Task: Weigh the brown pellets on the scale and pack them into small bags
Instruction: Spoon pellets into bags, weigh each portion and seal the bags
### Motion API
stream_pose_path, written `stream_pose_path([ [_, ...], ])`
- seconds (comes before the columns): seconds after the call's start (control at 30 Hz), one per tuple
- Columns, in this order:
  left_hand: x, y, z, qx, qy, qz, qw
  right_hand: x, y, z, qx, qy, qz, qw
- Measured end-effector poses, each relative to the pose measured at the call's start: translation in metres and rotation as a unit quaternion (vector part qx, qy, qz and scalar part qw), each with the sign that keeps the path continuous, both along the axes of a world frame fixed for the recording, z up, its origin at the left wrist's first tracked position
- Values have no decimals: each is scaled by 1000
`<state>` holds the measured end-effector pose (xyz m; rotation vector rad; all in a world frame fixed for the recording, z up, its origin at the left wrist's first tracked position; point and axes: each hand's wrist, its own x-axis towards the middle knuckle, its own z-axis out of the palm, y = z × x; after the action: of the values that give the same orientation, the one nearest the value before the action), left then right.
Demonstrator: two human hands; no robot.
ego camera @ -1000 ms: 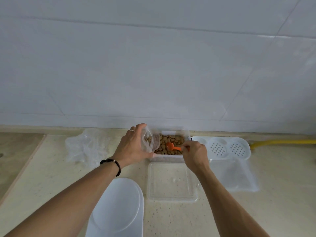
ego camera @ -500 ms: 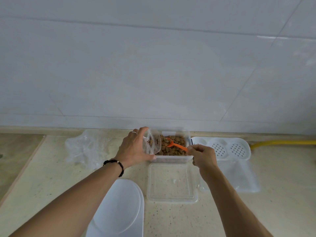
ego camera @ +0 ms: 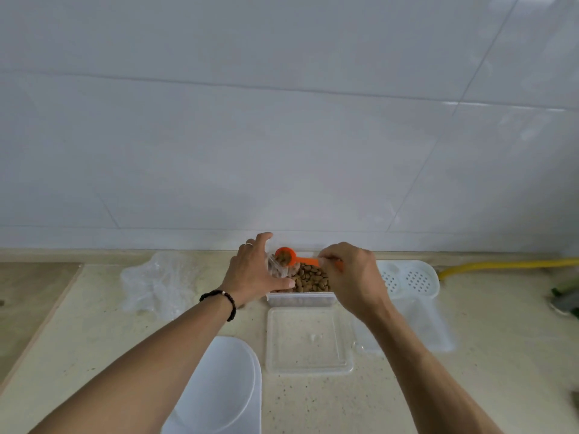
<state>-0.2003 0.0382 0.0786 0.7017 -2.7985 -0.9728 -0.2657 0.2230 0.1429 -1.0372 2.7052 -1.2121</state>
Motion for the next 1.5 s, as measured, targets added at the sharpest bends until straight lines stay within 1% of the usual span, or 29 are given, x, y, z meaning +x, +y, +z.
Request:
stream_pose_path([
  [0.07,8,-2,9,21,20,-5,1000,14,-7,5,-1,100,36,994],
  [0.1,12,-3,14,34,32,-8,999,20,-8,8,-5,132,37,990],
  [0.17,21,-8,25,54,50,-18,997,31,-12,16,-16,168,18,985],
  [0.33,51,-18,47,51,82,-58,994,76,-16,34,-73,155,-58,983],
  [0.43,68,-18,55,57,95,-81,991,107,-14,38,-81,143,-96,982],
  [0.53,82,-12,62,70,94,-97,988,134,-4,45,-74,174,-116,975],
  [0.67,96,7,71,82,94,-119,985,158,16,53,-41,222,-123,966],
  [0.77,102,25,74,83,99,-138,982,172,31,57,-59,236,-165,956],
  [0.8,103,30,74,83,101,-143,981,177,37,58,-79,222,-198,952],
  [0.83,105,35,73,81,103,-149,980,182,43,58,-105,186,-241,947],
  [0.93,113,50,72,55,122,-171,976,189,64,37,-180,12,-362,914],
  [1.0,120,62,72,37,128,-199,971,196,82,1,-203,-93,-410,884],
  [1.07,124,74,69,21,112,-226,967,210,98,-42,-239,-202,-440,842],
  [1.13,127,84,63,8,95,-246,965,230,109,-83,-255,-284,-465,799],
  [1.17,129,89,58,4,89,-253,963,239,112,-99,-253,-308,-474,785],
  [1.23,132,94,50,-9,84,-262,961,250,113,-125,-255,-335,-482,769],
  [1.33,135,97,41,-21,95,-266,959,250,107,-146,-259,-344,-489,759],
  [1.43,138,97,36,-18,103,-271,957,242,103,-154,-212,-335,-495,773],
  [1.5,140,96,36,-15,108,-273,956,238,103,-157,-137,-337,-491,792],
])
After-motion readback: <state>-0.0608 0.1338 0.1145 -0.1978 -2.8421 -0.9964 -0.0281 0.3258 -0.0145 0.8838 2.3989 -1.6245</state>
